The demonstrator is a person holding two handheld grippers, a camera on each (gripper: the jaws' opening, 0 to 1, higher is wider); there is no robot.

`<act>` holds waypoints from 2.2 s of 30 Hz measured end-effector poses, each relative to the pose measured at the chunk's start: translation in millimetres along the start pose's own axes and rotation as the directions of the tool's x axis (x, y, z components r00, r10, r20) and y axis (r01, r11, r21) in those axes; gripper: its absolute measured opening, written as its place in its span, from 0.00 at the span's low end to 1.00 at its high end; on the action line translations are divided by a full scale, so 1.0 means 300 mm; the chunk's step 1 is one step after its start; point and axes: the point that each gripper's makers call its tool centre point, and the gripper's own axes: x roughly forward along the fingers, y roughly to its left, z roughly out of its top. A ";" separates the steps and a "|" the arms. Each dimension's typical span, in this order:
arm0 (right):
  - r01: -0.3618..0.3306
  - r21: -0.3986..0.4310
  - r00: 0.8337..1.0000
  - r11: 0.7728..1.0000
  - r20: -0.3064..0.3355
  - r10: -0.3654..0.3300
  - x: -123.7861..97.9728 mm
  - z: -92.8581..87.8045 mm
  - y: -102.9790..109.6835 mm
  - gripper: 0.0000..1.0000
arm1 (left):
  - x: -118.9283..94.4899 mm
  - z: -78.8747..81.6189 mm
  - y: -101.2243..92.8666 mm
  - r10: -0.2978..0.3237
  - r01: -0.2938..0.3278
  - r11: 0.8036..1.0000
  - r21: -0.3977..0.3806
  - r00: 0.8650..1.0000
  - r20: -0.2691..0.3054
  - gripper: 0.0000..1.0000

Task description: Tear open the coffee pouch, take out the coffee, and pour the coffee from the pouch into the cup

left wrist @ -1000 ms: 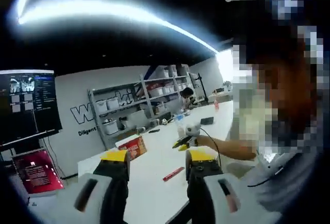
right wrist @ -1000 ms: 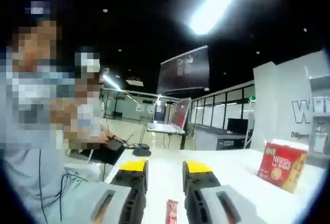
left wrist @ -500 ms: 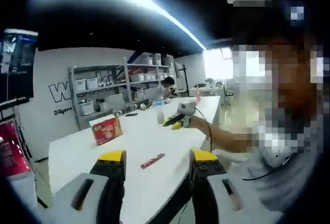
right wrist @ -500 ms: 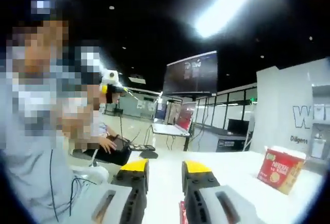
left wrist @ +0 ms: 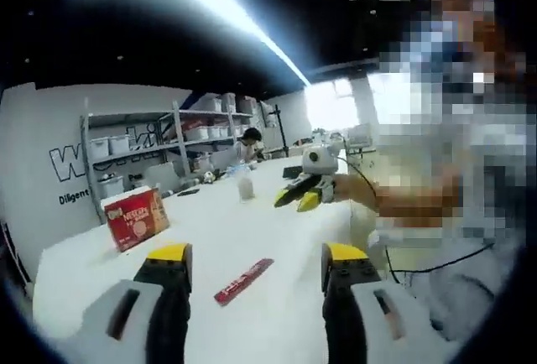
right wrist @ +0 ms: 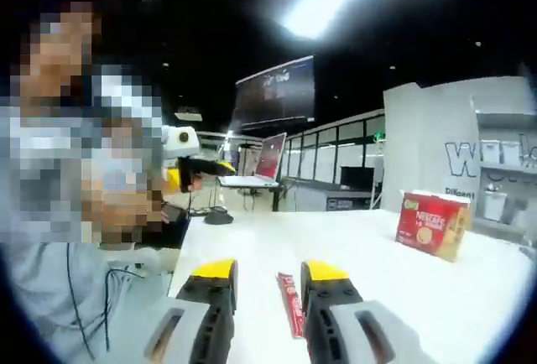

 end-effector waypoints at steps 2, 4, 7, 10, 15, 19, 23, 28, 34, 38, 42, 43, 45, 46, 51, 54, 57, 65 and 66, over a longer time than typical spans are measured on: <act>0.011 0.015 1.000 1.000 0.007 -0.011 -0.004 -0.035 0.002 0.31 | 0.040 -0.018 -0.013 -0.043 0.044 0.999 -0.019 0.998 0.046 0.62; 0.035 0.044 0.999 0.998 0.017 -0.036 -0.011 -0.065 -0.008 0.31 | 0.064 -0.033 -0.011 -0.045 0.051 0.995 -0.082 0.996 0.073 0.59; 0.058 0.080 0.997 0.995 0.040 -0.061 -0.021 -0.091 -0.022 0.31 | 0.102 -0.089 0.028 0.005 0.000 0.997 -0.081 0.998 0.065 0.53; 0.087 0.098 0.993 0.991 0.065 -0.094 -0.028 -0.098 -0.030 0.31 | 0.137 -0.177 0.076 0.045 -0.043 0.995 -0.093 0.999 0.018 0.55; 0.141 0.101 0.988 0.985 0.049 -0.147 -0.023 -0.130 -0.046 0.31 | 0.160 -0.281 0.115 0.074 -0.071 0.984 -0.161 0.997 0.015 0.55; 0.155 0.126 0.985 0.980 0.054 -0.163 -0.021 -0.144 -0.077 0.32 | 0.168 -0.302 0.107 0.091 -0.079 0.980 -0.182 0.994 0.054 0.55; 0.168 0.101 0.981 0.981 0.085 -0.176 -0.020 -0.128 -0.096 0.32 | 0.162 -0.279 0.113 0.095 -0.081 0.983 -0.167 0.992 0.077 0.55; 0.174 0.116 0.975 0.978 0.117 -0.187 -0.033 -0.117 -0.106 0.31 | 0.166 -0.290 0.104 0.089 -0.073 0.976 -0.204 0.994 0.069 0.55; 0.184 0.104 0.978 0.977 0.084 -0.193 -0.023 -0.135 -0.088 0.31 | 0.169 -0.290 0.095 0.089 -0.073 0.976 -0.205 0.994 0.068 0.55; 0.190 0.075 0.979 0.979 0.062 -0.195 -0.015 -0.147 -0.080 0.30 | 0.172 -0.302 0.104 0.093 -0.079 0.974 -0.212 0.994 0.060 0.57; 0.193 0.092 0.976 0.977 0.085 -0.201 -0.031 -0.136 -0.087 0.29 | 0.172 -0.309 0.099 0.096 -0.082 0.970 -0.227 0.994 0.050 0.57; 0.193 0.099 0.975 0.976 0.091 -0.202 -0.032 -0.133 -0.087 0.29 | 0.171 -0.313 0.098 0.096 -0.083 0.969 -0.232 0.994 0.044 0.57; 0.196 0.100 0.974 0.975 0.098 -0.206 -0.033 -0.128 -0.086 0.28 | 0.171 -0.318 0.100 0.099 -0.088 0.966 -0.243 0.995 0.034 0.57; 0.198 0.096 0.973 0.975 0.097 -0.208 -0.031 -0.127 -0.084 0.28 | 0.170 -0.315 0.100 0.101 -0.089 0.965 -0.246 0.994 0.038 0.56; 0.201 0.080 0.974 0.976 0.087 -0.208 -0.028 -0.131 -0.080 0.28 | 0.162 -0.317 0.099 0.115 -0.102 0.961 -0.258 0.993 0.032 0.54; 0.223 0.061 0.971 0.973 0.077 -0.228 -0.033 -0.135 -0.087 0.26 | 0.153 -0.326 0.125 0.148 -0.136 0.955 -0.262 0.989 0.025 0.54; 0.233 0.041 0.969 0.972 0.079 -0.235 -0.038 -0.133 -0.090 0.26 | 0.137 -0.320 0.144 0.173 -0.155 0.947 -0.281 0.984 0.040 0.54; 0.220 0.057 0.969 0.974 0.106 -0.225 -0.045 -0.119 -0.095 0.26 | 0.127 -0.311 0.164 0.194 -0.169 0.940 -0.297 0.979 0.057 0.52; 0.223 0.060 0.967 0.973 0.109 -0.229 -0.048 -0.118 -0.099 0.26 | 0.126 -0.314 0.171 0.197 -0.172 0.939 -0.297 0.979 0.055 0.52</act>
